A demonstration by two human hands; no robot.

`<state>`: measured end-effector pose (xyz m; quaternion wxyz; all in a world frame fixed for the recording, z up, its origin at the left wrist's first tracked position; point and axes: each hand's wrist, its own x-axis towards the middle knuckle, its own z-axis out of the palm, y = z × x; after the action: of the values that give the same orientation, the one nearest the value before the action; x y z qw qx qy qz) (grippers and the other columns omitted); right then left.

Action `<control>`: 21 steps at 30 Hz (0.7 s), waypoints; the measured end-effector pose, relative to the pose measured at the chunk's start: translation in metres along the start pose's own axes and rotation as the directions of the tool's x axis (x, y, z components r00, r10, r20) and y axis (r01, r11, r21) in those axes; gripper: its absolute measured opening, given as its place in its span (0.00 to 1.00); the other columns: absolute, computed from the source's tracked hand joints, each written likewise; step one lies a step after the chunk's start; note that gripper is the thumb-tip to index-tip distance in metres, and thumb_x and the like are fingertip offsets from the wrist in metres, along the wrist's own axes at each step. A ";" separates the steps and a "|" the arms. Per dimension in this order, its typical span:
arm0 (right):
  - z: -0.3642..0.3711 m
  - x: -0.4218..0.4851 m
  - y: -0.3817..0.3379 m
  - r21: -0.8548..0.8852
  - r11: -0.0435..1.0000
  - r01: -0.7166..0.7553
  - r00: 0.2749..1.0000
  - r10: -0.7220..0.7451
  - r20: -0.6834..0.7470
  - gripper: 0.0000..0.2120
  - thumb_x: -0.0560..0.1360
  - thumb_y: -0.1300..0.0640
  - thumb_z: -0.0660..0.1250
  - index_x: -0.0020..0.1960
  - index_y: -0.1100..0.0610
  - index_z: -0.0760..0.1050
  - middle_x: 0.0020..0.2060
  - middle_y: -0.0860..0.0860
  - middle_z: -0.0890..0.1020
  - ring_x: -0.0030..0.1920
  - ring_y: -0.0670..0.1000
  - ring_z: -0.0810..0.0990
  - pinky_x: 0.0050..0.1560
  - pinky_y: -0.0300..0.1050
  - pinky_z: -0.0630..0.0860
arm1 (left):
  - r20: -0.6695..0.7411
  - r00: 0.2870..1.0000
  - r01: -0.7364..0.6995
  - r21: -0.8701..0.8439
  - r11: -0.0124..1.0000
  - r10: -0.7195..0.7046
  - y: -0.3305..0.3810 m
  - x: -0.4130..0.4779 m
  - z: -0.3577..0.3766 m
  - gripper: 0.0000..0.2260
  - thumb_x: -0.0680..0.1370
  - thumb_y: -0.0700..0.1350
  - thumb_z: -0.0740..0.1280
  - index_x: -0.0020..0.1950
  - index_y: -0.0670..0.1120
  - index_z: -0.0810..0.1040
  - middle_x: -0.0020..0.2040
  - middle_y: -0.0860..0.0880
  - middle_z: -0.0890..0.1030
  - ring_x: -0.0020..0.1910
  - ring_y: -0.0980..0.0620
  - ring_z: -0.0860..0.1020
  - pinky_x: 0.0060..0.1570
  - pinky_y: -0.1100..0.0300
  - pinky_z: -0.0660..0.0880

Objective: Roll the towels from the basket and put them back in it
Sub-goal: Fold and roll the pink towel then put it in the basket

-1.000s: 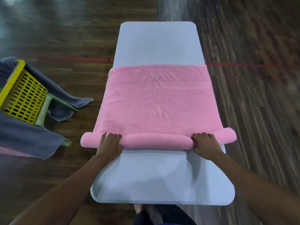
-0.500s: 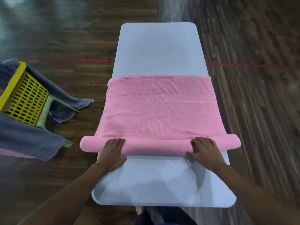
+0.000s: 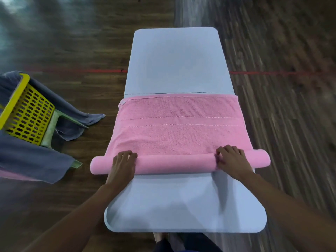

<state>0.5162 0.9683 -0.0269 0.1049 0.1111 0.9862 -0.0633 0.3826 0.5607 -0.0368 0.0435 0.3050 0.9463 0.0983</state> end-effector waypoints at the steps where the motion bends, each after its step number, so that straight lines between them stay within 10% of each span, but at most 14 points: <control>1: 0.003 -0.002 -0.002 -0.002 1.000 0.016 0.997 -0.016 -0.072 0.13 0.71 0.50 0.57 0.50 0.53 0.76 0.45 0.51 0.78 0.47 0.57 0.76 0.48 0.50 0.65 | -0.013 0.999 -0.029 0.024 0.999 0.029 0.003 -0.001 -0.001 0.11 0.74 0.42 0.60 0.53 0.42 0.78 0.50 0.43 0.78 0.48 0.41 0.76 0.46 0.46 0.75; 8: 0.014 -0.019 0.000 0.041 0.997 0.069 0.997 -0.069 -0.021 0.26 0.61 0.48 0.79 0.55 0.54 0.76 0.51 0.49 0.82 0.51 0.55 0.81 0.58 0.52 0.72 | 0.209 0.978 0.007 0.082 0.997 -0.024 0.002 -0.014 0.010 0.27 0.65 0.42 0.74 0.63 0.40 0.76 0.58 0.42 0.79 0.55 0.41 0.78 0.57 0.46 0.76; 13: 0.002 -0.012 -0.003 -0.036 0.998 0.060 0.993 -0.056 0.100 0.20 0.69 0.50 0.70 0.60 0.51 0.74 0.53 0.48 0.80 0.56 0.54 0.77 0.59 0.51 0.66 | 0.179 0.984 0.005 0.092 0.996 -0.022 0.008 0.000 0.001 0.16 0.65 0.44 0.72 0.52 0.42 0.79 0.45 0.44 0.82 0.43 0.43 0.78 0.46 0.50 0.75; 18: -0.017 0.001 -0.002 0.127 0.991 -0.032 0.928 -0.018 0.372 0.20 0.68 0.42 0.64 0.57 0.49 0.73 0.50 0.47 0.79 0.53 0.53 0.74 0.54 0.51 0.64 | 0.469 0.878 0.120 -0.021 0.993 -0.096 -0.007 0.013 -0.010 0.23 0.71 0.54 0.56 0.63 0.46 0.74 0.57 0.44 0.78 0.57 0.42 0.74 0.58 0.48 0.68; 21: -0.004 -0.001 -0.002 0.055 0.998 -0.025 0.985 0.016 0.173 0.23 0.68 0.46 0.69 0.61 0.50 0.72 0.56 0.49 0.74 0.58 0.55 0.72 0.57 0.53 0.64 | 0.247 0.967 0.051 0.041 0.998 -0.059 -0.004 0.012 -0.005 0.20 0.69 0.44 0.66 0.61 0.45 0.76 0.56 0.43 0.77 0.54 0.39 0.75 0.53 0.44 0.71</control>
<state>0.5160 0.9667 -0.0223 0.1874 0.1183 0.9700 -0.0996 0.3698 0.5632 -0.0328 0.1589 0.2891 0.9431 0.0420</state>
